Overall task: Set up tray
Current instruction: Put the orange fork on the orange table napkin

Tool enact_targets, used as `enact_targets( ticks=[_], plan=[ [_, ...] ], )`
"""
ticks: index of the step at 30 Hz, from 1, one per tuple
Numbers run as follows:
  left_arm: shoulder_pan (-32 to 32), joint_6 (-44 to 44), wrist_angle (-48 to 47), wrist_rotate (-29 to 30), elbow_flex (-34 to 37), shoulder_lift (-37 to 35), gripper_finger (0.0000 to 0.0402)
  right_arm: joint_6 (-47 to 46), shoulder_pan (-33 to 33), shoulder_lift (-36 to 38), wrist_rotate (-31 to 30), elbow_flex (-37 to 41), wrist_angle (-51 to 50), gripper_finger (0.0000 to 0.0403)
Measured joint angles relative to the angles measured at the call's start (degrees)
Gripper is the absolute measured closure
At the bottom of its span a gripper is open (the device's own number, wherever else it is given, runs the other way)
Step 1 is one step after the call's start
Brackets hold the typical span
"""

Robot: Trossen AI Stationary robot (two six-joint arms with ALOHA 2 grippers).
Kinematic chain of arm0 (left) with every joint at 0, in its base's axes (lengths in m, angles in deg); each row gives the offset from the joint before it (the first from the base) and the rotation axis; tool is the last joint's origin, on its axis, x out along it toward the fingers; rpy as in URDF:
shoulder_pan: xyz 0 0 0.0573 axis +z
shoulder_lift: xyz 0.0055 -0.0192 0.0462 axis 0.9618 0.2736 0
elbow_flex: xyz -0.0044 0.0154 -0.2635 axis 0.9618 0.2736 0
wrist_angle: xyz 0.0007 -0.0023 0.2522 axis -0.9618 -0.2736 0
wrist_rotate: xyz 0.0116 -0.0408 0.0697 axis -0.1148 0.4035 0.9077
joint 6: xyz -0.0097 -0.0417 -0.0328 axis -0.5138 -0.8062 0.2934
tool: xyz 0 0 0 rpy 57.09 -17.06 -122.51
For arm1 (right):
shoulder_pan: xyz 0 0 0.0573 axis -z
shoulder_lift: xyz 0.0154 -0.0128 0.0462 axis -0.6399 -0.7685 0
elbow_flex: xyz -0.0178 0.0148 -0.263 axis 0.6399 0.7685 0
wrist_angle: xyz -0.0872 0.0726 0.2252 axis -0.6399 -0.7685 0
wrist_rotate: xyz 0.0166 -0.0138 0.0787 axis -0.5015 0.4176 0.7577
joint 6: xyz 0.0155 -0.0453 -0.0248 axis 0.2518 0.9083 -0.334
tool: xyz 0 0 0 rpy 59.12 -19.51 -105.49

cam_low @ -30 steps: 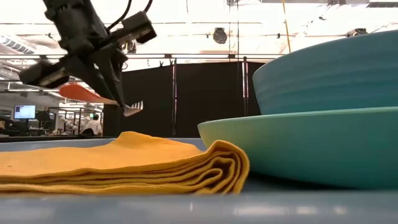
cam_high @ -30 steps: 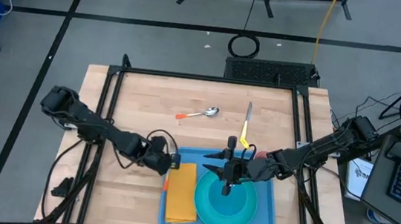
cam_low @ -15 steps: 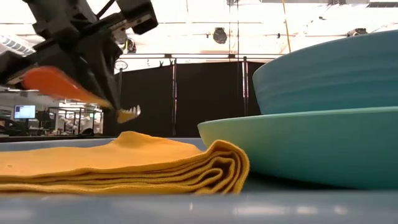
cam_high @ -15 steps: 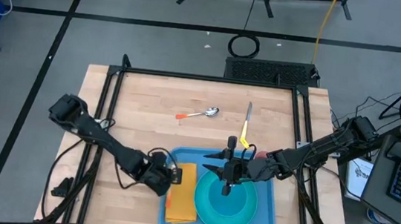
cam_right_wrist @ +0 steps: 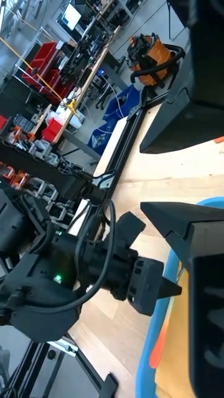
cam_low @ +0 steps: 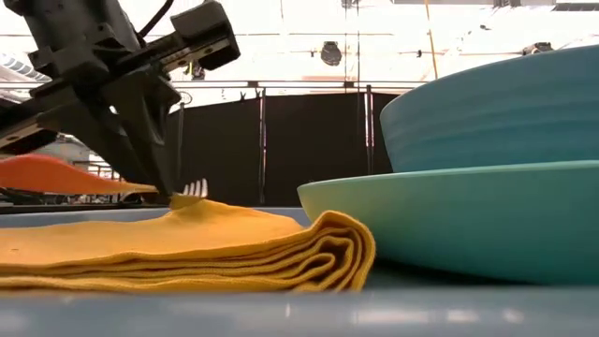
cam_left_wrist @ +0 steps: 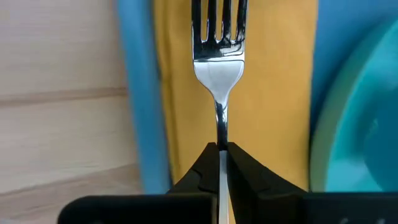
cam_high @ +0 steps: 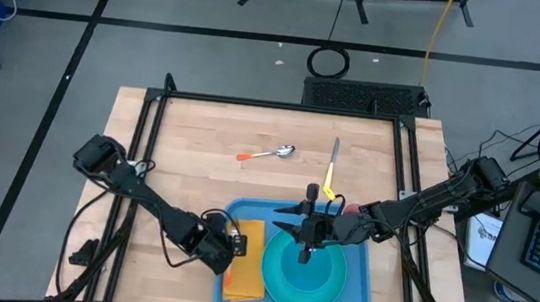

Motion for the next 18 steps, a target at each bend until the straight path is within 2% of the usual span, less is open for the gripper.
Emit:
enact_targets(
  ticks=[18],
  plan=[
    [1.1, 0.4, 1.2, -0.4, 0.0, 0.5, 0.0391, 0.0, 0.0, 0.0, 0.0, 0.0, 0.5, 0.0277]
  ],
)
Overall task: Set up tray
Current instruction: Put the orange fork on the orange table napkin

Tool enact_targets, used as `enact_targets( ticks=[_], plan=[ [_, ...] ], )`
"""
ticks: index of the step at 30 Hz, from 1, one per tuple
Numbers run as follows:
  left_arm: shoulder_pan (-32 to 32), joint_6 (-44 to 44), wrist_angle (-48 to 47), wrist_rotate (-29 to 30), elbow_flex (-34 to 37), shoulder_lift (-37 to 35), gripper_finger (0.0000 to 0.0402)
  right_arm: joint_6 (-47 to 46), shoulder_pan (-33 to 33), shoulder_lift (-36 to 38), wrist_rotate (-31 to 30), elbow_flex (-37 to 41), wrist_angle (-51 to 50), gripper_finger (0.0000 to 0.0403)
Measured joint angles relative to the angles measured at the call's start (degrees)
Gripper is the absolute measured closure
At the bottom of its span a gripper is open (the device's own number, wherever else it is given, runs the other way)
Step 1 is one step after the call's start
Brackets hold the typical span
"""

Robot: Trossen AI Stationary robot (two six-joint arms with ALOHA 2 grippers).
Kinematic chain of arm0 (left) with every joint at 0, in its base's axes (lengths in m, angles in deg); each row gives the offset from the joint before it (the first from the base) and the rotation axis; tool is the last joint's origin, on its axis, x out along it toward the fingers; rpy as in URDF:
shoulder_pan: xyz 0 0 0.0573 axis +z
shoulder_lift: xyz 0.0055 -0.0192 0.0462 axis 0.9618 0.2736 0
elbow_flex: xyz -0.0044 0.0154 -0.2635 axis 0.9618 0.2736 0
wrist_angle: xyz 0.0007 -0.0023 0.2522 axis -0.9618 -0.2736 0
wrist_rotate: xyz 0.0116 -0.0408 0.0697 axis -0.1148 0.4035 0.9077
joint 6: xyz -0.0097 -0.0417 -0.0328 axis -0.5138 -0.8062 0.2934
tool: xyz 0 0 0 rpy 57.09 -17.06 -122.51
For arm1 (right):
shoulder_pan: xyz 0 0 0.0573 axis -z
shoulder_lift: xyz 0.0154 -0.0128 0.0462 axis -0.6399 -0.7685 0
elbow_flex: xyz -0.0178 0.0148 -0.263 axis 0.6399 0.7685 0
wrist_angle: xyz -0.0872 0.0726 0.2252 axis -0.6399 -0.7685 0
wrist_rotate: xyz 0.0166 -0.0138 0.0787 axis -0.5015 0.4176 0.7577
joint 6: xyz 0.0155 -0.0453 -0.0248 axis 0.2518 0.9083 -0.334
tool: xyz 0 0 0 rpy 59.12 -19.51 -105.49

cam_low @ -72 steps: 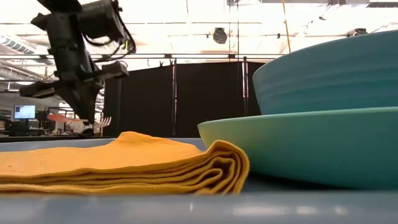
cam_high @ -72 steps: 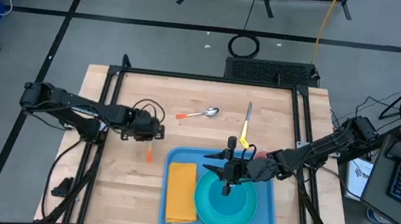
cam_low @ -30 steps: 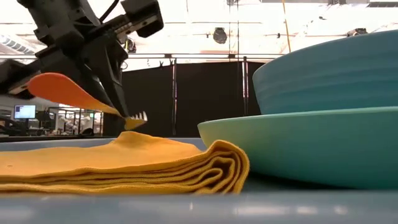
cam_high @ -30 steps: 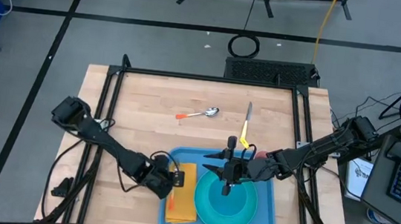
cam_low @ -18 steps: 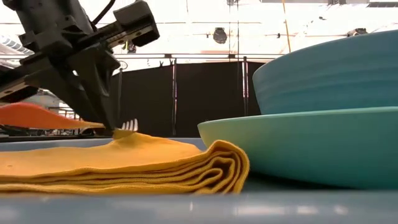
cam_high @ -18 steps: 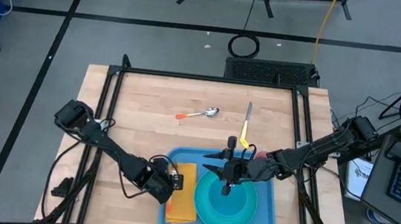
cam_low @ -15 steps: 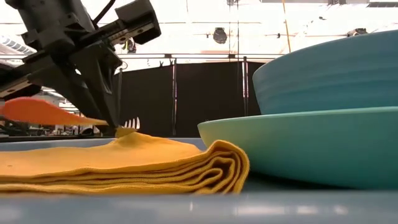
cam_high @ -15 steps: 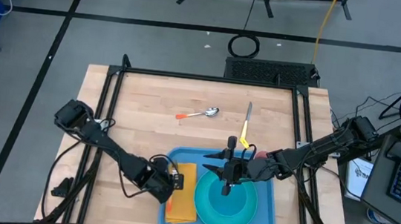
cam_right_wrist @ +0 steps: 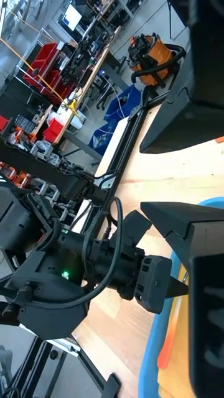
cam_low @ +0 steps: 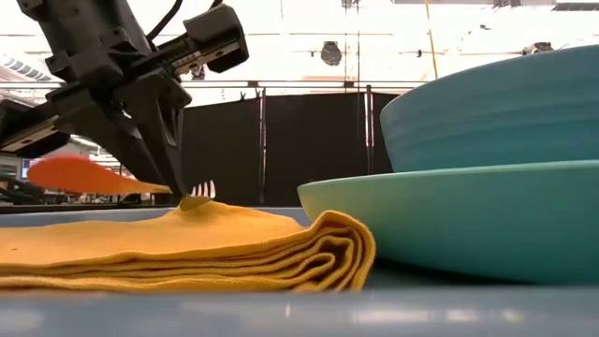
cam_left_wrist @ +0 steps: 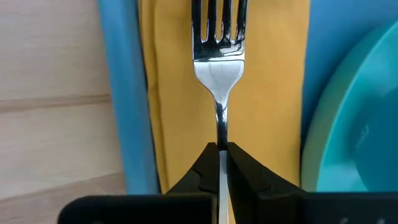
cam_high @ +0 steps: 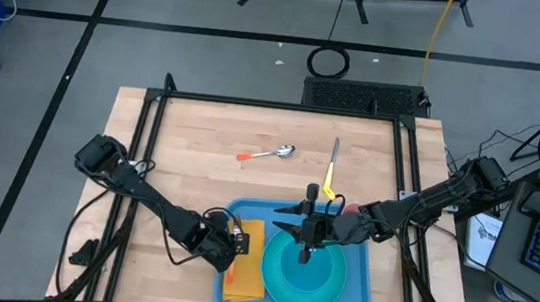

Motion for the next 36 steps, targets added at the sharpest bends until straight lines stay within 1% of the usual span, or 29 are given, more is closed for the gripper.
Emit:
enact_targets(
  ticks=[4, 6, 8, 11, 19, 24, 30, 33, 36],
  plan=[
    [-0.3, -0.8, -0.4, 0.0, 0.0, 0.4, 0.0391, 0.0, 0.0, 0.0, 0.0, 0.0, 0.0, 0.0277],
    [-0.2, -0.4, -0.2, -2.4, 0.0, 0.4, 0.0391, 0.0, 0.0, 0.0, 0.0, 0.0, 0.0, 0.0277],
    [-0.2, -1.2, 0.2, -3.3, 0.0, 1.0, 0.0391, 0.0, 0.0, 0.0, 0.0, 0.0, 0.0, 0.0277],
    [-0.3, -1.2, 0.3, -1.2, 0.1, 1.1, 0.0391, 0.0, 0.0, 0.0, 0.0, 0.0, 0.0, 0.0277],
    [1.2, 0.9, 0.1, -2.6, 0.0, 1.0, 0.0391, 0.0, 0.0, 0.0, 0.0, 0.0, 0.0, 0.0277],
    [1.3, 0.8, 0.0, -3.4, 0.0, 1.0, 0.0383, 0.0, 0.0, 0.0, 0.0, 0.0, 0.0, 0.0277],
    [1.2, 1.0, 0.5, -3.1, 0.0, 1.0, 0.0383, 0.0, 0.0, 0.0, 0.0, 0.0, 0.0, 0.0277],
    [1.2, 1.0, 1.0, -2.7, 0.0, 1.0, 0.0366, 0.0, 0.0, 0.0, 0.0, 0.0, 0.0, 0.0277],
    [1.2, 1.0, 1.0, -2.7, 0.0, 1.0, 0.0336, 0.0, 0.0, 0.0, 0.0, 0.0, 0.0, 0.0277]
  ],
)
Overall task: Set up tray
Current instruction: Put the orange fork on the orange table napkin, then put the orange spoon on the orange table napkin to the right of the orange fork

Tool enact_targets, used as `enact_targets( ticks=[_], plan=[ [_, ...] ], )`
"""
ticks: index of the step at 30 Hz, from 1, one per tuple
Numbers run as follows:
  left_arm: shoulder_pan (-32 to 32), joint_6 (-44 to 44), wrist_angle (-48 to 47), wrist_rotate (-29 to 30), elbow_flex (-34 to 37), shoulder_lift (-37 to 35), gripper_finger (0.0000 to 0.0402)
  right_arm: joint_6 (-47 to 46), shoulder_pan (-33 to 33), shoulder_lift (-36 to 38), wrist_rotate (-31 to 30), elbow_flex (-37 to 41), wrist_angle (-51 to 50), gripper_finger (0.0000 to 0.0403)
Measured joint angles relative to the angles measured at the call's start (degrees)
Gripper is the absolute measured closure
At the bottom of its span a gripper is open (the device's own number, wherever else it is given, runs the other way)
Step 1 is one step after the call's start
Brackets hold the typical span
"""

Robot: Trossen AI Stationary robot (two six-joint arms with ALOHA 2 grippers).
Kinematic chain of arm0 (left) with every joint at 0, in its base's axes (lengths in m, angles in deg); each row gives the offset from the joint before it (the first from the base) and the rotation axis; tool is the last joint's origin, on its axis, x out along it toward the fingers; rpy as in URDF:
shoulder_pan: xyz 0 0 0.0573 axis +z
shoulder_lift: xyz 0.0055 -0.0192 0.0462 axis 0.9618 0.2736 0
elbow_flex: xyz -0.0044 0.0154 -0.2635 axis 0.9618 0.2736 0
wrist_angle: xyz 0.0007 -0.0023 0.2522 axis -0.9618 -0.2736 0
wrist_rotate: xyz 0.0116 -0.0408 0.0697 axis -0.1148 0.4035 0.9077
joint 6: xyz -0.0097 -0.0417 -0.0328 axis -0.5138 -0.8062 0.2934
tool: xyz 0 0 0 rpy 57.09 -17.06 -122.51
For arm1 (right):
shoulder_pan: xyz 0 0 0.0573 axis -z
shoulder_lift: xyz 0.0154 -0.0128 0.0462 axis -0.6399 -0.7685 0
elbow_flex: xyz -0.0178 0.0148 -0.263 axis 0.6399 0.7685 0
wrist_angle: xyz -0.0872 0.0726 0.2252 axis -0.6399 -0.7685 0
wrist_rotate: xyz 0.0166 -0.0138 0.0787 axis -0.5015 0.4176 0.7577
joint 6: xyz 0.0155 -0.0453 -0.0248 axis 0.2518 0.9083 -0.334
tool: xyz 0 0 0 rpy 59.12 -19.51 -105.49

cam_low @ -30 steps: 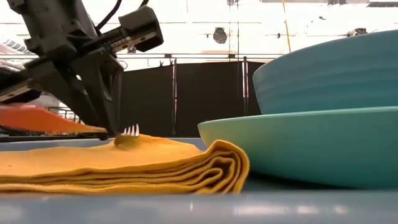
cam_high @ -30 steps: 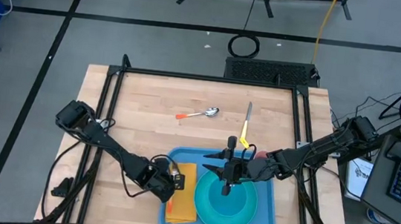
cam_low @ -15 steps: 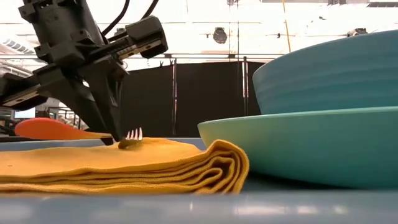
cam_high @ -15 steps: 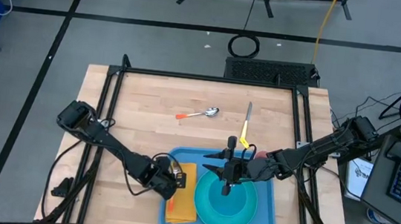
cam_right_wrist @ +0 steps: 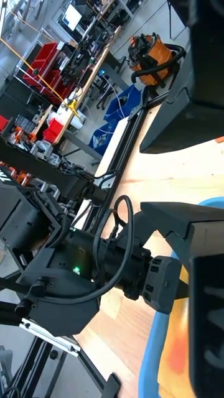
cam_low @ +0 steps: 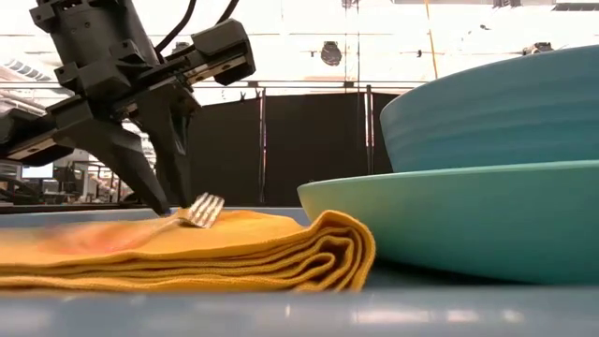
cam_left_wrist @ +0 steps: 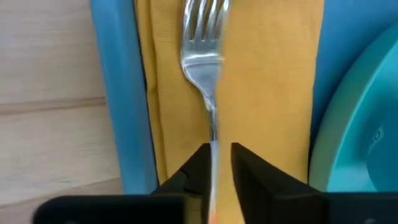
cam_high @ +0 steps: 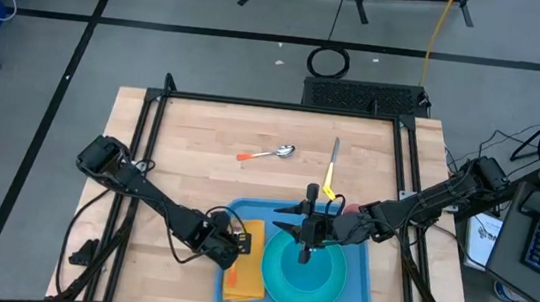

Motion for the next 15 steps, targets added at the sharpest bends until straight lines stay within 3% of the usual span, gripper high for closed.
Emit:
enact_targets(
  ticks=[8, 15],
  plan=[
    [0.0, 0.3, 0.1, -0.2, 0.0, 0.0, 0.0257, 0.0, 0.0, 0.0, 0.0, 0.0, 0.0, 0.0277],
    [-0.1, 2.3, -0.1, 1.7, 0.0, -0.1, 0.0238, 0.4, 0.0, 0.0, 0.0, 0.6, 0.4, 0.0277]
  ],
)
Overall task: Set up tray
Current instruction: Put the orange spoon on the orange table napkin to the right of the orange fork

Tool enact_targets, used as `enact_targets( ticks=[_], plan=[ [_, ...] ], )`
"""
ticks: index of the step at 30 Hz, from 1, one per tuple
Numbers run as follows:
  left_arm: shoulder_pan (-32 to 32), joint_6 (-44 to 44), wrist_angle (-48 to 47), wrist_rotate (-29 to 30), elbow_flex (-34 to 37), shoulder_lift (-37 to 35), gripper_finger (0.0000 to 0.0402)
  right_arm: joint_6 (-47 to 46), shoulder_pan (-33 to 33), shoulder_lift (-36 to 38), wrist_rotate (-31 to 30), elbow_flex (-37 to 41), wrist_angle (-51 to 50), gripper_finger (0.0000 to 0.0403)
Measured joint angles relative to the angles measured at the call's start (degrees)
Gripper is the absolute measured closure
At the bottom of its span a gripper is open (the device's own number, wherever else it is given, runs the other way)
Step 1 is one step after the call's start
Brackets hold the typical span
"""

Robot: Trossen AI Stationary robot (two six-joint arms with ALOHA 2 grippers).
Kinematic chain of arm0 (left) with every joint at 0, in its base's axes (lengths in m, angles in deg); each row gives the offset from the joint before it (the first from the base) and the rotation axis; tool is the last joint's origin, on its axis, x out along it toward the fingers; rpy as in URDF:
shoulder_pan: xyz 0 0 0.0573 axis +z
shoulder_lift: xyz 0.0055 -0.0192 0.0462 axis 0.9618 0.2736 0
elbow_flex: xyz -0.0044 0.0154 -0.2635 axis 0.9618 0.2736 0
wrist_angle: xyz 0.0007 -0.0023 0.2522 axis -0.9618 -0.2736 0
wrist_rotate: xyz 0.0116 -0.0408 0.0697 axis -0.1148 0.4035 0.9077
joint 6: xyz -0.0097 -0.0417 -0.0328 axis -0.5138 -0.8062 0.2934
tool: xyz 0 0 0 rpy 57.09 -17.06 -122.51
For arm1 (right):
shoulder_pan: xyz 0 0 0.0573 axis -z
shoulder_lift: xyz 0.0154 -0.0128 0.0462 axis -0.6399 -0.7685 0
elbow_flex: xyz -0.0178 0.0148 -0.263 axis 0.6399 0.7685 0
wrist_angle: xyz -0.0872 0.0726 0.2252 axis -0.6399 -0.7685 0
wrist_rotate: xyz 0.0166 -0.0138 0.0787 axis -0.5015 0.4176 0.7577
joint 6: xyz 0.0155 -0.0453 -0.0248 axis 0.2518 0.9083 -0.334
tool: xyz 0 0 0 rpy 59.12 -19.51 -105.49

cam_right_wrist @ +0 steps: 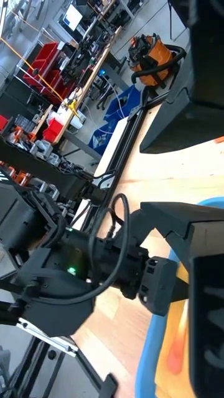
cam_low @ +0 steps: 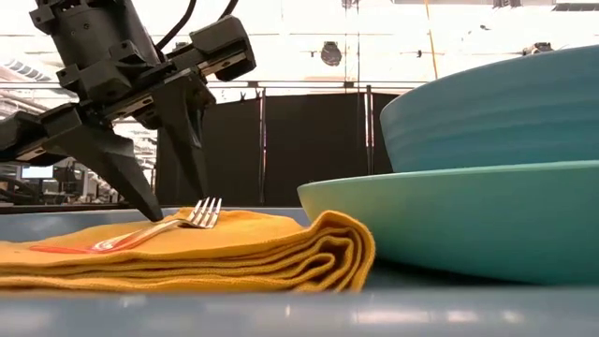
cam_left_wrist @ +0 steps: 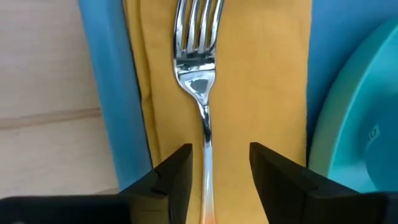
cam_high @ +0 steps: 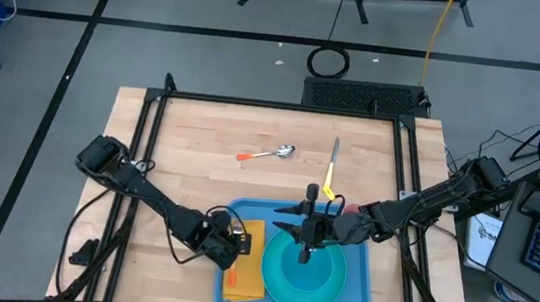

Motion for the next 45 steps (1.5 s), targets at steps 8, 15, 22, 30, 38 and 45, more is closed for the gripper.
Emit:
enact_targets(
  ticks=[8, 15, 22, 30, 38, 45],
  plan=[
    [-0.3, 5.7, -1.1, 3.8, 0.0, -3.4, 0.0262, 0.5, 0.0, 0.0, 0.0, 0.0, 0.8, 0.0277],
    [-0.3, 11.9, -3.1, 15.1, 0.0, -7.7, 0.0275, 1.0, 0.0, 0.0, 0.0, 0.0, 1.0, 0.0277],
    [1.0, 23.8, -3.5, 25.8, 0.0, -11.8, 0.0275, 1.7, -0.2, 0.0, 0.0, 0.0, 3.0, 0.0277],
    [4.7, 35.9, -4.0, 26.6, 0.0, -14.0, 0.0273, 2.1, -0.2, 0.0, 0.0, 0.0, 4.3, 0.0277],
    [11.3, 45.1, -4.0, 19.1, 0.0, -14.0, 0.0273, 2.8, -0.6, 0.0, -0.1, 0.0, 4.3, 0.0277],
    [20.8, 59.5, -4.0, 7.4, 0.0, -14.3, 0.0273, 4.5, -3.9, 1.9, -0.2, 0.0, 3.5, 0.0277]
  ],
)
